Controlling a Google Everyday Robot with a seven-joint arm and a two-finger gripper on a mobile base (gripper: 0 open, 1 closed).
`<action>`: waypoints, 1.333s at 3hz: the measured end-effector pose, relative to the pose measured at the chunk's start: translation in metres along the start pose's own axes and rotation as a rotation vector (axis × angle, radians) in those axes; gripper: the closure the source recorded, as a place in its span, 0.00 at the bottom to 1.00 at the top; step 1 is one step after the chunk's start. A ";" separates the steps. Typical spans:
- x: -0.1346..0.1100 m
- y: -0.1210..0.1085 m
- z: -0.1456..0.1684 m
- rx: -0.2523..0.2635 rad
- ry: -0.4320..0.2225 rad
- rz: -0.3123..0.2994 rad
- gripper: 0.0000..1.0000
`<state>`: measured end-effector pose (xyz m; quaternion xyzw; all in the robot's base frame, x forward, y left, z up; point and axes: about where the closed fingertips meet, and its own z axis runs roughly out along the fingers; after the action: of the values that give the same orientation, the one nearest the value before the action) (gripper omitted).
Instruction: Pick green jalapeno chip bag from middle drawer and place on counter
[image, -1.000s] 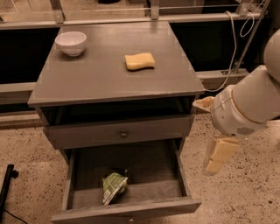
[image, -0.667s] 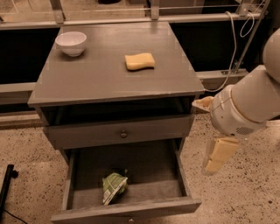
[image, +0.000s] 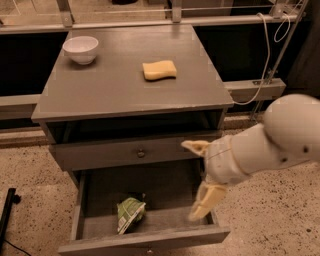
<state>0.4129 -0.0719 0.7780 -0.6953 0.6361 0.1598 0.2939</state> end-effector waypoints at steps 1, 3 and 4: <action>-0.023 -0.002 0.052 -0.013 -0.235 -0.053 0.00; -0.023 -0.003 0.098 -0.069 -0.296 -0.144 0.00; 0.011 0.003 0.198 -0.149 -0.336 -0.064 0.00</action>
Offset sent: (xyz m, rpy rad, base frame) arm 0.0075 0.0528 -0.0260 0.2307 -0.0225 0.1070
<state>0.4413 0.0411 0.6170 -0.6984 0.5421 0.3110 0.3487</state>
